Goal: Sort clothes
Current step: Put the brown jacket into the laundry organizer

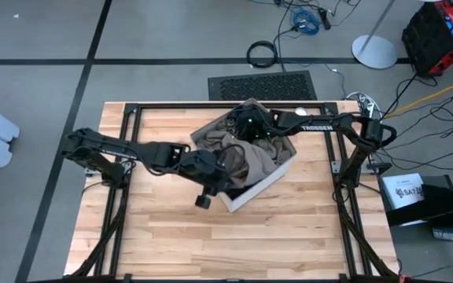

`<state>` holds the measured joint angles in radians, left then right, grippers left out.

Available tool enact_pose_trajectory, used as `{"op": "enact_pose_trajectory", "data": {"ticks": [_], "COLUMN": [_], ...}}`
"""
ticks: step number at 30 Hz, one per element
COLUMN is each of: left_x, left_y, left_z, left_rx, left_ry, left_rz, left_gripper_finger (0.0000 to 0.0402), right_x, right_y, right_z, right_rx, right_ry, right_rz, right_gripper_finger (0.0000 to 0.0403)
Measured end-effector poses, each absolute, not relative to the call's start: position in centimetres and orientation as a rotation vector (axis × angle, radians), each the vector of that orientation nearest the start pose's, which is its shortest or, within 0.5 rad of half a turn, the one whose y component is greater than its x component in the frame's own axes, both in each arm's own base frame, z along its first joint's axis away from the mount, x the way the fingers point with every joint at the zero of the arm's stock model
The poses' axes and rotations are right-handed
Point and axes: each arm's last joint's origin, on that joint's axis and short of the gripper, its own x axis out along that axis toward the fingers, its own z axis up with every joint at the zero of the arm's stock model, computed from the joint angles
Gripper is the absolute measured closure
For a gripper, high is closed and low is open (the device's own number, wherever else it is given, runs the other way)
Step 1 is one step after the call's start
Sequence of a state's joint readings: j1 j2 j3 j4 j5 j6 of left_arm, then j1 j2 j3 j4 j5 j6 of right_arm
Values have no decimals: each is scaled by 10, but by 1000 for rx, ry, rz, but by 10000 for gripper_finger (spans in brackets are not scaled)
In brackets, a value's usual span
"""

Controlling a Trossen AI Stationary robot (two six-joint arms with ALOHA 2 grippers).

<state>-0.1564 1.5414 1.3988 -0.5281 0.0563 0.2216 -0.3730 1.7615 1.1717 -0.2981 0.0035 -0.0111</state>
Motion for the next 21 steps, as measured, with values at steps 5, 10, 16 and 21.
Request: {"op": "enact_pose_trajectory", "data": {"ticks": [5, 10, 16, 21], "left_x": [333, 333, 331, 331], "left_y": [-38, -19, 7, 20], "left_z": [328, 326, 321, 314], "left_rx": [254, 271, 252, 212], "left_ry": [710, 750, 828, 883], "left_rz": [-191, 9, 102, 142], "left_gripper_finger": [267, 267, 267, 267], "right_x": [344, 351, 359, 360], "right_y": [-132, -124, -110, -104], "right_z": [201, 204, 209, 229], "right_rx": [151, 120, 66, 22], "right_ry": [872, 828, 792, 804], "right_rz": [-346, -325, -279, -264], "right_gripper_finger": [305, 305, 305, 305]}}
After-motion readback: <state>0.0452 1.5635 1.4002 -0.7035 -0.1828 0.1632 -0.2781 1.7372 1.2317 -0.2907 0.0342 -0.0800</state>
